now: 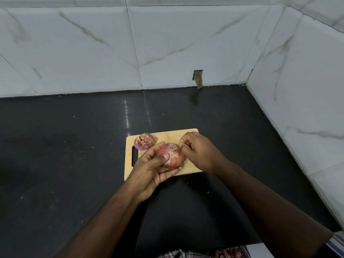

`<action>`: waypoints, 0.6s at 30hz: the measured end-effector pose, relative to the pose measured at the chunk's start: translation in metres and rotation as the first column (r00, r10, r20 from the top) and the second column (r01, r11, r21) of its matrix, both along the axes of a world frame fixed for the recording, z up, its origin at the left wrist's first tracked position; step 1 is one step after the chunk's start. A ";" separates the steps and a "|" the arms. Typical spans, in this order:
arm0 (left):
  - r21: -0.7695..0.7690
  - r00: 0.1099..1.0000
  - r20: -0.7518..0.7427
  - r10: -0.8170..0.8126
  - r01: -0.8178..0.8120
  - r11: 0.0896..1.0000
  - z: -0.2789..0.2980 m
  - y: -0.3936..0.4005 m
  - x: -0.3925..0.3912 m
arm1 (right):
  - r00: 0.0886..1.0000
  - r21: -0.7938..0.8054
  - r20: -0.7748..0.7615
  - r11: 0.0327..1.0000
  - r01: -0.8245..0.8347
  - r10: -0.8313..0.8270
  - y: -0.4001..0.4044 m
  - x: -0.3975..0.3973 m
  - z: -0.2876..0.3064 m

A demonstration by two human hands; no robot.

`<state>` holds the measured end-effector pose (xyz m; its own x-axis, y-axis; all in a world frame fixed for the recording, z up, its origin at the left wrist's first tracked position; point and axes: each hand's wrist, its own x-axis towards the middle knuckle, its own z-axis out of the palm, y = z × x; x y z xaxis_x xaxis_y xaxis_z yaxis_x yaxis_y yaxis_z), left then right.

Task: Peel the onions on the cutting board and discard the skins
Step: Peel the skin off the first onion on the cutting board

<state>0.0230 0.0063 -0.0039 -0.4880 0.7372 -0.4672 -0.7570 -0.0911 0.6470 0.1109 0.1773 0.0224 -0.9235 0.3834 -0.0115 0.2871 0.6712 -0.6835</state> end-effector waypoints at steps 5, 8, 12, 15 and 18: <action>-0.026 1.000 -0.028 -0.006 0.005 1.000 0.001 0.002 -0.001 | 0.996 -0.302 -0.085 0.953 -0.003 -0.024 -0.003 0.005 0.010; -0.052 0.998 -0.069 0.001 -0.004 0.999 0.001 0.004 0.000 | 0.992 -0.277 -0.118 0.961 0.008 -0.043 -0.008 0.004 0.011; -0.058 0.997 -0.079 0.013 -0.018 0.998 0.001 0.004 0.001 | 0.997 -0.250 -0.076 0.968 -0.012 -0.008 -0.010 0.002 0.013; -0.057 0.997 -0.070 0.014 -0.018 0.998 0.000 0.003 0.001 | 0.998 -0.241 -0.063 0.970 -0.010 -0.006 -0.008 0.003 0.015; -0.058 0.997 -0.069 0.018 -0.022 0.998 0.002 0.003 0.003 | 0.996 -0.198 -0.085 0.980 0.018 -0.036 -0.011 0.004 0.014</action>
